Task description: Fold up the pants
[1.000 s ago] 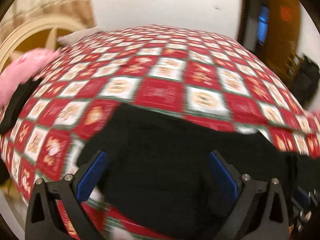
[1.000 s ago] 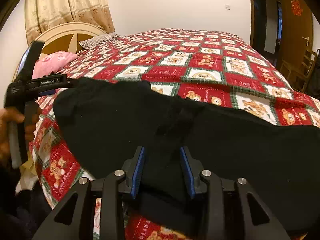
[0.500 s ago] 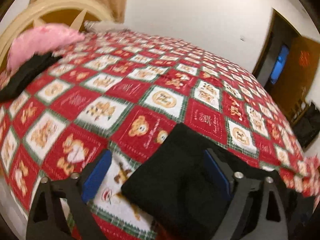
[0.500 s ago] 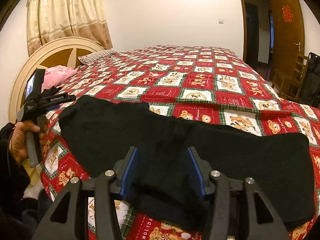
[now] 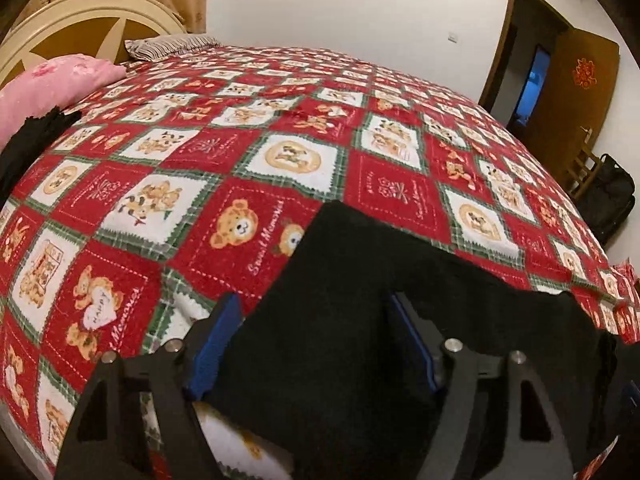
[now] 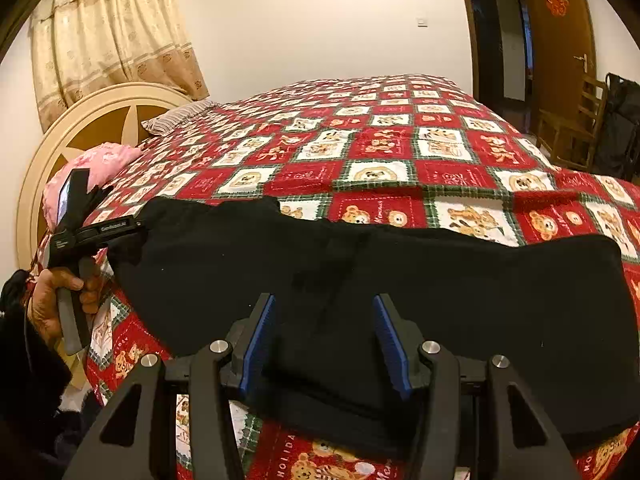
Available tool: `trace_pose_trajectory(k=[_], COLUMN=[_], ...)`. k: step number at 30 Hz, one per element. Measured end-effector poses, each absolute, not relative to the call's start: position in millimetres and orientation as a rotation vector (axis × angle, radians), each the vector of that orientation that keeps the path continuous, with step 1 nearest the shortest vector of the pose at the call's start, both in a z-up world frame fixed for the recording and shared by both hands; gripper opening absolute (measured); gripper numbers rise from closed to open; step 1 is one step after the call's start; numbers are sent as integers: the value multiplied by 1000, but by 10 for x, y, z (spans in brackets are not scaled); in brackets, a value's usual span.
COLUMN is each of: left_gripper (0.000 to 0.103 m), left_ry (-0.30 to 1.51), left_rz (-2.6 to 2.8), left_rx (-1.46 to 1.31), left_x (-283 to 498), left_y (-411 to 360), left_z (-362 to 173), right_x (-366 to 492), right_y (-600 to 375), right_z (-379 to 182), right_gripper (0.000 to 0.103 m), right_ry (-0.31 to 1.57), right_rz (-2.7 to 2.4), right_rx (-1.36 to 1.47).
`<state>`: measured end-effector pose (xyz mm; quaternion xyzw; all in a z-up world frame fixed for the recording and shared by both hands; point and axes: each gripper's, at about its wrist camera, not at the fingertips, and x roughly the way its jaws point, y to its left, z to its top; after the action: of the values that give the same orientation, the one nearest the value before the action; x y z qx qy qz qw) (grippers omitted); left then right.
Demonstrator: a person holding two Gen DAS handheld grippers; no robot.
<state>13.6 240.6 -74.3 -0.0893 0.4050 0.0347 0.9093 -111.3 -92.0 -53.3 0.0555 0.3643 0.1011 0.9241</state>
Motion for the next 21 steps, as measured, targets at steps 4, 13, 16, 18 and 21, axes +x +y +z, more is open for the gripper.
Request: trace_pose_trajectory(k=[4,13,16,18,21], left_gripper=[42,27,26,26,25], left_ry=[835,847,825,789,721], left_rz=[23,-3,14,13,-44], left_rx=[-272,-358,-330,-291,-237], left_x=[98,94,55,19,-51], left_y=[2504,2471,2406,2285,2005], left_z=[-721,-661,-540,-365,-73], right_x=[-1121,-1164,-1169,-1177,-1212], right_y=[-993,-1269,-1417,-1558,-1754], right_z=[-504,-468,-466,-465,-459], right_gripper=[52,52,52,52,52], right_ry=[735,707,702,698,692], right_rz=[182,97,60,28,-8], right_rx=[142,240,294,337,404])
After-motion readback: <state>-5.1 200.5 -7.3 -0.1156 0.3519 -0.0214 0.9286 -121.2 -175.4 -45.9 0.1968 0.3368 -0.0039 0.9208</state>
